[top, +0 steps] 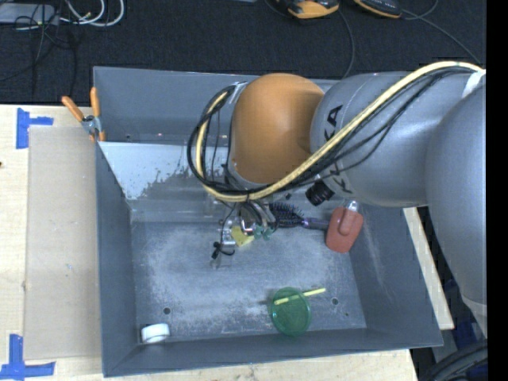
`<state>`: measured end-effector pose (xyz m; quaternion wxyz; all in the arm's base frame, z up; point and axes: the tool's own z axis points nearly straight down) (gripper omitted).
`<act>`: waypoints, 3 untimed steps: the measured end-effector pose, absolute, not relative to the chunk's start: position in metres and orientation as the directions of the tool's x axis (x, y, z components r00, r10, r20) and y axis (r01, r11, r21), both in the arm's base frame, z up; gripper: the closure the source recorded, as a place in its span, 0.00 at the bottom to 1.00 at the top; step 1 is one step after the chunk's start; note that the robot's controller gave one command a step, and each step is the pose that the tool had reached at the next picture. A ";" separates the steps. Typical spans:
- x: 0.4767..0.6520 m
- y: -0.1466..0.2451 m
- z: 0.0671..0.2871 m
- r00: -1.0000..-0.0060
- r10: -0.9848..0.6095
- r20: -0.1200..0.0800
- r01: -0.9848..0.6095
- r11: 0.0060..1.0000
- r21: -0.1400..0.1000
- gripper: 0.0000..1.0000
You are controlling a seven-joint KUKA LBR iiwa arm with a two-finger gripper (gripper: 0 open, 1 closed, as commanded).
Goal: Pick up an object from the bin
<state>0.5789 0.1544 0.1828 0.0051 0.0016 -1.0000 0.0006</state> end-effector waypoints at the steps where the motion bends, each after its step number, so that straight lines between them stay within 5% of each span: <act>1: 0.581 0.153 0.188 -1.000 0.001 0.002 0.001 1.000 0.000 0.00; 3: 0.595 0.081 0.133 -0.989 -0.147 0.008 -0.147 0.989 0.000 0.00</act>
Offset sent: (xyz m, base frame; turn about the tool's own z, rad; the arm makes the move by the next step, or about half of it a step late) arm 0.0253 -0.1006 -0.0474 -0.2750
